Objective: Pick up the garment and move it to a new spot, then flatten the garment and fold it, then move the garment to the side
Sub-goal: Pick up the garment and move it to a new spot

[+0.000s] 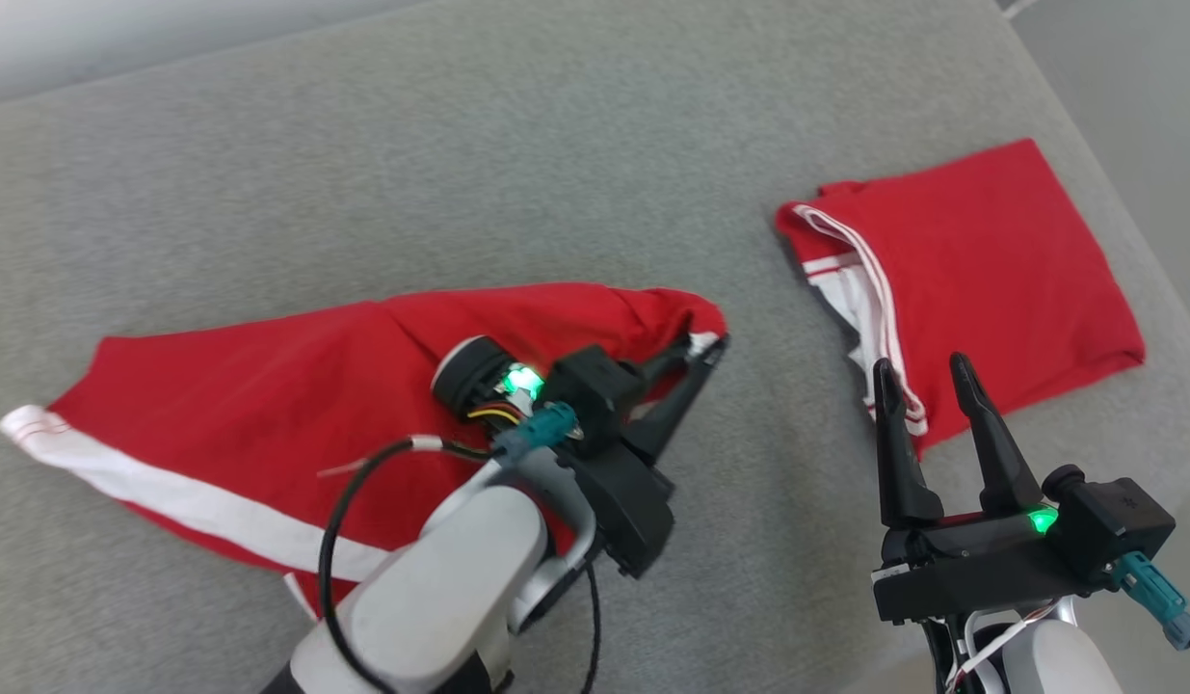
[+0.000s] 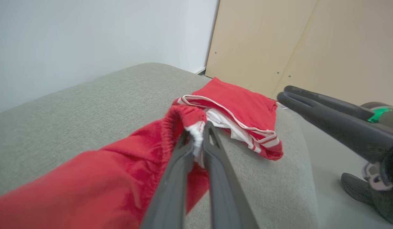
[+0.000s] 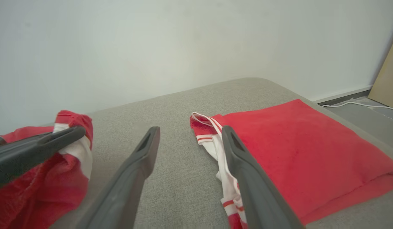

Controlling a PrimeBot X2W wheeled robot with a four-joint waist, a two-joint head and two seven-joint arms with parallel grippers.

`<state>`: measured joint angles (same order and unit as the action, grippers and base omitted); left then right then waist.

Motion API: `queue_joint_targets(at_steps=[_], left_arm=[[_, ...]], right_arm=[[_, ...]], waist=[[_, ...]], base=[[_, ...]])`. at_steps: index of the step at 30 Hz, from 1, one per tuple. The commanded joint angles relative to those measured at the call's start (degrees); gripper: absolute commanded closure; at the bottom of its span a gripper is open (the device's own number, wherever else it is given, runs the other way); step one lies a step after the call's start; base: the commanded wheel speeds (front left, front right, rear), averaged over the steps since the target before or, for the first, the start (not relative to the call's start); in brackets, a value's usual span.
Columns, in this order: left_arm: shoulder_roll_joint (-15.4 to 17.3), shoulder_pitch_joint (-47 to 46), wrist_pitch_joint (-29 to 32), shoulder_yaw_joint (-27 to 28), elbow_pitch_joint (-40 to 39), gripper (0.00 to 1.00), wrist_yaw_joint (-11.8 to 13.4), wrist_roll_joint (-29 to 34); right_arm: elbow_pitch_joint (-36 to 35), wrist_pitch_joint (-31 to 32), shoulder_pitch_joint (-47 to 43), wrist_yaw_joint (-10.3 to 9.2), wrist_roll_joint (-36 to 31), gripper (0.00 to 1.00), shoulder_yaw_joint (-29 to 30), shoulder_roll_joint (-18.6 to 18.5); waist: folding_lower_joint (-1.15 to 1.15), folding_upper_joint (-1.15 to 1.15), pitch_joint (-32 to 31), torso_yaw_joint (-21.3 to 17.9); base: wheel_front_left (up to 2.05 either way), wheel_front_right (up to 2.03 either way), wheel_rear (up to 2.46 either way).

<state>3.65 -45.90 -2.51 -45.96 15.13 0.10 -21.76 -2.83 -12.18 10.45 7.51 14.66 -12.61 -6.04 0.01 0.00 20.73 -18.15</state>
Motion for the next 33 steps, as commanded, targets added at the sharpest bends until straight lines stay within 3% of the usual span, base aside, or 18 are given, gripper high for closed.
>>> queue_joint_targets(at_steps=[1,2,3,4,10,14,19,26,33], left_arm=[[-0.2,-0.9,-1.0,0.2,1.8,1.00,0.0,-0.7],[-0.3,-1.2,-2.0,0.4,2.9,1.00,0.1,-1.3],[-0.4,-1.5,-3.0,0.5,3.6,0.64,0.4,-1.7],[-0.5,-1.7,-3.8,0.3,4.2,0.00,0.2,-2.4],[-0.7,-2.2,-7.8,-1.2,2.8,0.00,1.3,-4.4],[-0.4,-2.0,-9.6,0.0,-0.1,0.00,3.7,-4.3],[2.5,-0.3,-11.0,3.4,-3.0,0.00,7.2,-3.4],[8.7,4.8,-12.4,12.9,-8.8,0.00,12.9,-4.0],[13.3,13.4,-12.6,24.5,-16.4,0.00,13.9,-3.4]], right_arm=[[0.4,-0.5,0.5,-0.04,0.5,0.00,0.0,0.3],[0.7,-0.6,0.5,-0.04,0.6,0.00,0.1,0.3],[1.0,-0.6,0.4,-0.04,0.6,0.00,0.3,0.3],[1.2,-0.8,0.3,-0.04,0.5,0.00,0.4,0.4],[2.2,-0.7,0.5,-0.04,-0.1,0.00,1.6,-0.4],[1.8,-0.3,0.6,-0.04,-0.7,0.00,2.4,-1.2],[1.2,0.2,0.4,-0.04,-1.2,0.00,2.7,-2.0],[0.1,1.1,-0.7,-0.04,-1.7,0.00,2.3,-2.8],[-0.6,2.2,-1.9,-0.04,-2.2,0.00,2.1,-3.4]], waist=[[-0.01,0.00,1.4,-1.7],[-0.01,0.00,1.3,-1.7],[-0.01,0.00,1.2,-1.5],[-0.01,0.00,1.0,-1.2],[-0.01,0.00,-0.7,1.9],[-0.01,0.00,-2.4,4.7],[-0.01,0.00,-3.8,7.4],[-0.01,0.00,-5.7,11.5],[-0.01,0.00,-7.2,14.1]], base=[[0.00,0.00,0.00],[0.00,0.00,0.00],[0.00,0.00,0.00],[0.00,0.00,0.00],[0.00,0.00,0.00],[0.00,0.00,0.00],[0.00,0.00,0.00],[0.00,0.00,0.00],[0.00,0.00,0.00]])
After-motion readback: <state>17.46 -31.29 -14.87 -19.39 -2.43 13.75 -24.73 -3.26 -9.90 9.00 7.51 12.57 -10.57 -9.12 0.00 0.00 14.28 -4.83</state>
